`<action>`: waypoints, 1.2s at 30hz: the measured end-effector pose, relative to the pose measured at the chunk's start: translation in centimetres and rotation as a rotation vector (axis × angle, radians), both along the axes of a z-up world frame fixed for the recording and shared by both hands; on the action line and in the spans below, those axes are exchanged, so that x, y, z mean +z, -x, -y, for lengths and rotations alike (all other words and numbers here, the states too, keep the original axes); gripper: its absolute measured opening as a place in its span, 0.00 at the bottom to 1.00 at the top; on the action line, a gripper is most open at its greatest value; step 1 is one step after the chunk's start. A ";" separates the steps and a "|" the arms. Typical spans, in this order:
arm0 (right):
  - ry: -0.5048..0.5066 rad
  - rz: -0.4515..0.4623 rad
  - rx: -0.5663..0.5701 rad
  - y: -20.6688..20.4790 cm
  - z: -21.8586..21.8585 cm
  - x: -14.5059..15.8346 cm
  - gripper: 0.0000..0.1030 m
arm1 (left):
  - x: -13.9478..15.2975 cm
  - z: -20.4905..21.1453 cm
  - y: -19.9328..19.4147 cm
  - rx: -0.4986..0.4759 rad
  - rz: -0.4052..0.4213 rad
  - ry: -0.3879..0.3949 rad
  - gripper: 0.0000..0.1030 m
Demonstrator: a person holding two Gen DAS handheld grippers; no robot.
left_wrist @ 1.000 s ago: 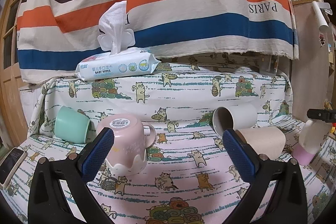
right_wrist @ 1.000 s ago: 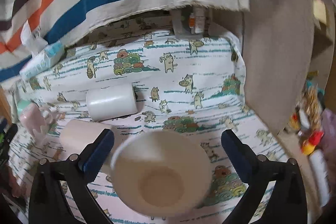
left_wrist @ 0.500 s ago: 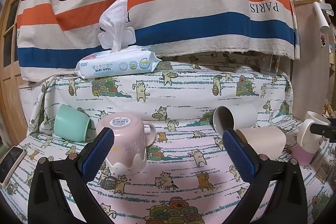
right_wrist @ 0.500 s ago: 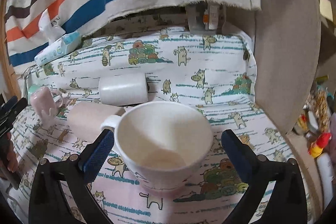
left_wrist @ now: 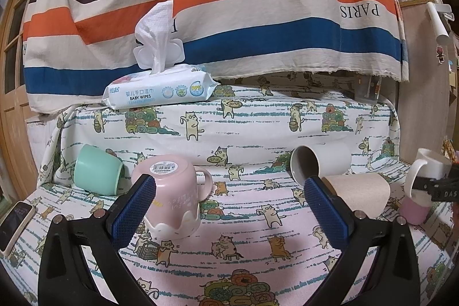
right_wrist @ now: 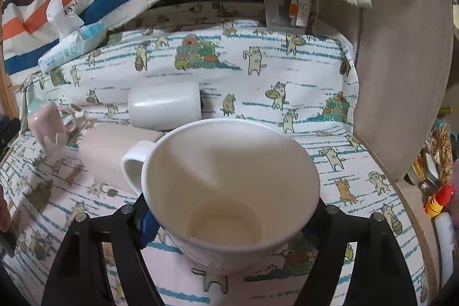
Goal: Flip cup upside down
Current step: 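Carry the mug toward the left tool, set it down, open the right tool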
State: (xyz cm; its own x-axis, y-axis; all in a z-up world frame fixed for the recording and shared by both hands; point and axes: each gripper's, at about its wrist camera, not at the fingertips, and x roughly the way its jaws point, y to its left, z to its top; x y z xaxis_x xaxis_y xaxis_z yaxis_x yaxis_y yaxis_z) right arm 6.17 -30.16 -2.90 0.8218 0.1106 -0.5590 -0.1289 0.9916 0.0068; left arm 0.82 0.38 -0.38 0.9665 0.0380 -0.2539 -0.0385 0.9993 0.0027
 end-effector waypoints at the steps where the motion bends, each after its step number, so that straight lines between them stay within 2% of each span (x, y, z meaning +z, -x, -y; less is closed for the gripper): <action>1: -0.001 0.014 0.003 0.2 -0.4 0.5 0.77 | 0.0 0.0 0.0 0.001 0.002 -0.002 1.00; 6: -0.004 0.091 0.045 1.4 -2.8 3.8 0.77 | 0.3 0.1 0.2 0.014 0.015 -0.013 1.00; 10: -0.018 0.113 0.109 1.7 -6.2 5.7 0.77 | 0.5 -0.5 0.3 0.033 0.033 0.003 1.00; 15: -0.047 0.114 0.190 1.6 -11.0 6.4 0.77 | 1.0 -1.8 0.5 0.066 0.046 0.053 1.00; 18: -0.059 0.096 0.243 1.4 -13.8 6.1 0.77 | 1.4 -2.5 0.9 0.087 0.065 0.075 1.00; 23: -0.066 0.006 0.298 0.4 -17.6 4.3 0.77 | 1.9 -3.7 1.6 0.143 0.098 0.112 1.00; 30: -0.097 -0.039 0.304 -0.4 -18.9 2.1 0.77 | 2.0 -5.8 1.5 0.172 0.086 0.213 1.00; 36: -0.040 -0.038 0.298 -1.0 -19.8 0.8 0.77 | 1.9 -5.8 1.4 0.175 0.091 0.197 1.00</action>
State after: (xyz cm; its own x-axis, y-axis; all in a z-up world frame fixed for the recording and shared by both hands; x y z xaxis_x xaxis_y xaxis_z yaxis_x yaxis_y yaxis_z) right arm 7.17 -10.32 -2.05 0.7287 0.3659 -0.5789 -0.4128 0.9092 0.0550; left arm -0.62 6.16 1.54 0.9687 0.1650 -0.1857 -0.2019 0.9584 -0.2019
